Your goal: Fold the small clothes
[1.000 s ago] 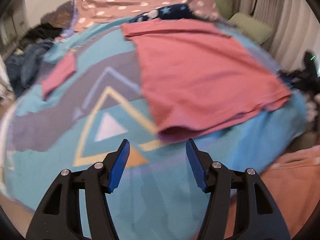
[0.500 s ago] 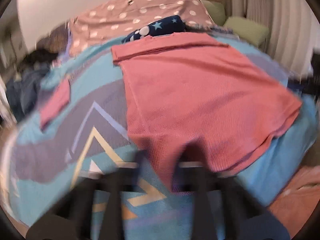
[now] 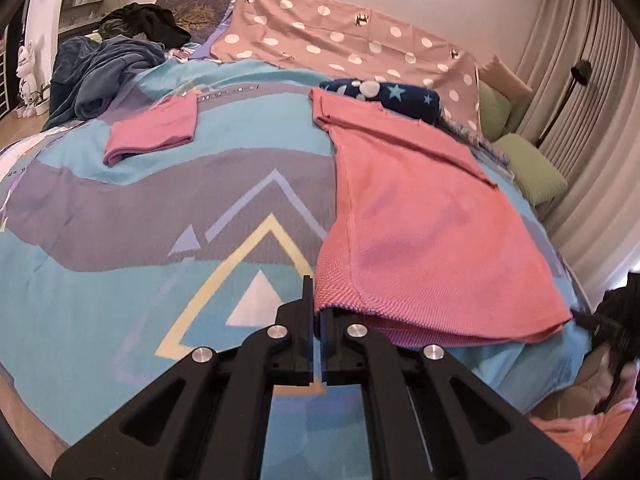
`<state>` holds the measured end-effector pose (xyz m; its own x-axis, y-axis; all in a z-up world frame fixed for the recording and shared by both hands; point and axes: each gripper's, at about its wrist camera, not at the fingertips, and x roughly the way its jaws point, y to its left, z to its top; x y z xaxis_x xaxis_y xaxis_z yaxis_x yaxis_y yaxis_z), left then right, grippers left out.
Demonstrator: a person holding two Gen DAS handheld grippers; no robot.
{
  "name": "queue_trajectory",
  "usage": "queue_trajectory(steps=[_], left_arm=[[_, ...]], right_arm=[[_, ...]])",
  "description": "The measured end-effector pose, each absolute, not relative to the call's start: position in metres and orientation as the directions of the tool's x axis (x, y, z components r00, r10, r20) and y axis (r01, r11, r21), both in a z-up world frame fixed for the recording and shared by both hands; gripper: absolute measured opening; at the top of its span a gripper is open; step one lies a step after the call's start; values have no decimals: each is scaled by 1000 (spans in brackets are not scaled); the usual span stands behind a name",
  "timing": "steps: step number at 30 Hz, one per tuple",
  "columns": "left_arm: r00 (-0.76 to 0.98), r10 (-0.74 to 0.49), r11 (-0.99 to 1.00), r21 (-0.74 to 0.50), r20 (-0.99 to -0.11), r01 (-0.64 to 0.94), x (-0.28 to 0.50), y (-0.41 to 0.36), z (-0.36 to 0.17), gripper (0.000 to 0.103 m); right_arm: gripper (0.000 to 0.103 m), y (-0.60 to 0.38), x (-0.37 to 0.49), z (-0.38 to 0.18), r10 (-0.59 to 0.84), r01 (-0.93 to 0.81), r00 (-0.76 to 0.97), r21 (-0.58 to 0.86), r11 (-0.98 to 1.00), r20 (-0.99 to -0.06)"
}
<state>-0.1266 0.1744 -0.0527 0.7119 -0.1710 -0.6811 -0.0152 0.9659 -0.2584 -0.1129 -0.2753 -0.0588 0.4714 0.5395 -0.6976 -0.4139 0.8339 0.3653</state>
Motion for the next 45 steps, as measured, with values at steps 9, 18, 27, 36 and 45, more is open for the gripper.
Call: queue_trajectory(steps=[9, 18, 27, 36, 45], left_arm=[[735, -182, 962, -272, -653, -3, -122, 176, -43, 2], [767, -260, 949, -304, -587, 89, -140, 157, -3, 1], [682, -212, 962, -271, -700, 20, -148, 165, -44, 1], [661, -194, 968, -252, -725, 6, -147, 168, -58, 3], [640, -186, 978, -200, -745, 51, -151, 153, -62, 45]], right_arm=[[2, -266, -90, -84, 502, -261, 522, 432, 863, -689], [1, -293, -133, 28, 239, -189, 815, 147, 971, -528], [35, -302, -118, -28, 221, -156, 677, 157, 975, -702], [35, -298, -116, -75, 238, -126, 610, 204, 971, -756], [39, -297, -118, -80, 261, -136, 604, 225, 965, -753]])
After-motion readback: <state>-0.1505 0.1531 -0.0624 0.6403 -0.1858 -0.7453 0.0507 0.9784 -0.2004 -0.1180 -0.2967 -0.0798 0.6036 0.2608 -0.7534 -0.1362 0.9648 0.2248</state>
